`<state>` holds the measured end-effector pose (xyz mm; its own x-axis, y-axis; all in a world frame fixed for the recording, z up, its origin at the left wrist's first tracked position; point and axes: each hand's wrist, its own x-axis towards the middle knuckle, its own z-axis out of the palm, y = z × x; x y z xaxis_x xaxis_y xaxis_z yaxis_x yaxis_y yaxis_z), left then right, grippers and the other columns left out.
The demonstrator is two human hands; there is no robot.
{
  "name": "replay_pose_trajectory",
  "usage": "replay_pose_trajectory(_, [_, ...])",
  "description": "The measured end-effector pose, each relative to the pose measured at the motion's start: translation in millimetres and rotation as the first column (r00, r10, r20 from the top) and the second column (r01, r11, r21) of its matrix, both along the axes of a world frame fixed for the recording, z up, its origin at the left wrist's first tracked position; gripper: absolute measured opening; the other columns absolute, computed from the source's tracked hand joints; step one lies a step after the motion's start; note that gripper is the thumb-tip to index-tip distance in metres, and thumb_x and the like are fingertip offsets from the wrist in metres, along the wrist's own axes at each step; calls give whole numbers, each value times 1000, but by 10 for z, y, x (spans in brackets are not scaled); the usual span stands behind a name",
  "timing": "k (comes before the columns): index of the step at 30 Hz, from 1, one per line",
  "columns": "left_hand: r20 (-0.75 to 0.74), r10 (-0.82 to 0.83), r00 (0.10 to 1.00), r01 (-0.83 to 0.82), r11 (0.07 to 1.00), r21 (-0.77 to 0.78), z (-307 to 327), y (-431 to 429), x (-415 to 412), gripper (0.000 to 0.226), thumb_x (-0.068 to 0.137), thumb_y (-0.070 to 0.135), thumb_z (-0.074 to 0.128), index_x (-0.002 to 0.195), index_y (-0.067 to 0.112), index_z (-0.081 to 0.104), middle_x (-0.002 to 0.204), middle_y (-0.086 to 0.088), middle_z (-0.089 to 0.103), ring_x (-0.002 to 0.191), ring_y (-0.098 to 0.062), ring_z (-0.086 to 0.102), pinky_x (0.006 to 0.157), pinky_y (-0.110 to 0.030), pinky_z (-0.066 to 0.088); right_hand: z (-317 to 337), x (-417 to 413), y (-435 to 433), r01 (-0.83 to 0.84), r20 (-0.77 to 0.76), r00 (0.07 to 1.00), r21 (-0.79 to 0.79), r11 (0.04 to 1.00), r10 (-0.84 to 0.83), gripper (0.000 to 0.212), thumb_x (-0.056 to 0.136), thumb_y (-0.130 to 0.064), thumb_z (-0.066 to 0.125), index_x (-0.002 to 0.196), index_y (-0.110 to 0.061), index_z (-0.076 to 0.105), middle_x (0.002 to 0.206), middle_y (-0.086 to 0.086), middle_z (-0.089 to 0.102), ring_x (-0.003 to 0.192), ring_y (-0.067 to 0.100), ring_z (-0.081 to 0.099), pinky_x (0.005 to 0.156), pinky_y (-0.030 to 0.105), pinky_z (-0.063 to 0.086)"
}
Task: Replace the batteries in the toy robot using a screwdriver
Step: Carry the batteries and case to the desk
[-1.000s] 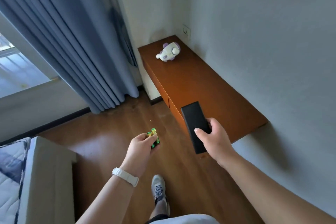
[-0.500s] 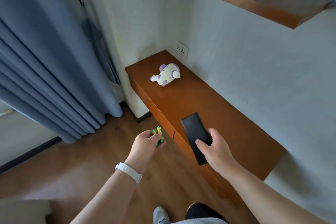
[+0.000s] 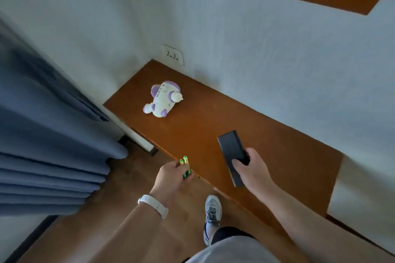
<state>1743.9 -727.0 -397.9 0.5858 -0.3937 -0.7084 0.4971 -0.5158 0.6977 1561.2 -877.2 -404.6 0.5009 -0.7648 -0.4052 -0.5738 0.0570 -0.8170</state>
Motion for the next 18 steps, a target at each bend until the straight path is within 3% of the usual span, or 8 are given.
replay_pose_trajectory(7, [19,-230,973,228,971,74,-198,-661,158,12,98,11,62,91,4,68,102,-18,67,91,-22,72,77,-33,63,-101,5,-264,201,-53,979,137,970,-195,12,92,-24,60,98,-27,50,89,6,65,73,25,66,57,32,52])
replay_pose_trajectory(11, [37,-346,938,339,933,123,-262,-954,109,11,98,10,63,88,11,69,99,-11,67,89,-19,71,81,-36,63,-207,-204,-254,284,-90,958,173,943,-272,11,93,-22,59,100,-24,51,83,9,60,59,17,50,50,26,39])
replay_pose_trajectory(13, [7,-385,923,381,916,124,-303,-1140,98,12,97,7,64,87,12,68,100,-10,65,90,-19,68,82,-35,62,-253,-243,-262,356,-120,933,185,916,-338,8,93,-19,57,98,-20,51,79,9,56,61,19,47,53,31,37])
replay_pose_trajectory(15, [25,-489,872,479,862,166,-354,-1283,84,12,97,10,64,87,14,68,96,-9,67,85,-19,69,82,-38,63,-296,-252,-250,417,-133,908,194,888,-397,8,94,-19,56,99,-20,50,83,13,58,64,23,47,56,35,37])
replay_pose_trajectory(18, [95,-704,703,663,698,269,-462,-1434,74,8,97,21,65,90,19,70,87,-7,73,80,-23,70,80,-43,60,-340,-233,-169,478,-170,877,192,857,-450,10,98,-27,54,105,-24,47,94,11,63,72,30,59,59,39,47])
